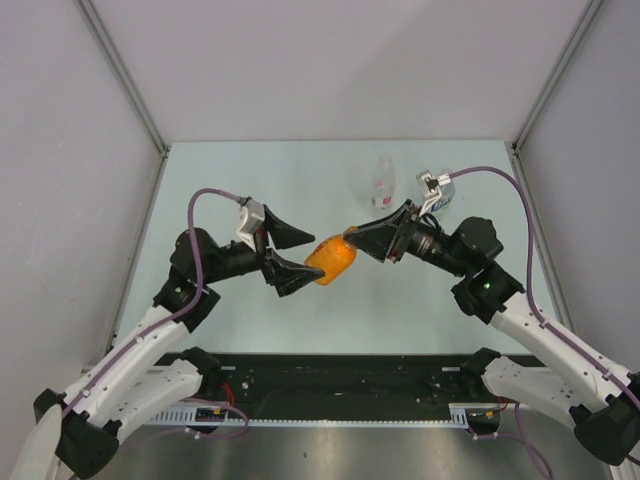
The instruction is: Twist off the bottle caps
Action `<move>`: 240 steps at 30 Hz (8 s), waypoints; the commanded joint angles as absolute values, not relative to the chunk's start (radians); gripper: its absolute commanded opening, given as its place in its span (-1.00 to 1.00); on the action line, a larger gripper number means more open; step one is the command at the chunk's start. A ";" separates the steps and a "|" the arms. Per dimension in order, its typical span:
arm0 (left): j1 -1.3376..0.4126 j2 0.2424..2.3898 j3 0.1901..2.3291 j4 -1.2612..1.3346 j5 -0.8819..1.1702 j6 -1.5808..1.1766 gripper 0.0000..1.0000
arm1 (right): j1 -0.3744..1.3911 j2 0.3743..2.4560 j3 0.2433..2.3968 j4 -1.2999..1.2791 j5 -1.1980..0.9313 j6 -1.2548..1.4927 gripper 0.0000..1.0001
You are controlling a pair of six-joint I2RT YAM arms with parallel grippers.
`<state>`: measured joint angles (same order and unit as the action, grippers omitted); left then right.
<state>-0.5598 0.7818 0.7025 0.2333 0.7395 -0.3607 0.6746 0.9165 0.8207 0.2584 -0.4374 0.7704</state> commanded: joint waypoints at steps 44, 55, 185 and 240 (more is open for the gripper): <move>-0.644 0.836 0.678 0.307 0.874 -0.359 -0.04 | 0.844 0.963 0.890 0.388 -0.406 0.672 -1.00; -0.650 0.819 0.727 0.157 0.672 -0.259 -0.88 | 0.848 0.877 1.009 0.151 -0.185 0.626 0.51; -0.830 0.994 0.936 0.235 1.209 -0.354 -1.00 | 0.856 0.937 1.011 0.144 -0.980 0.233 -0.60; -0.853 0.772 0.865 -0.020 -0.055 -0.075 -1.00 | 0.862 0.845 1.086 -0.029 -0.029 0.434 0.86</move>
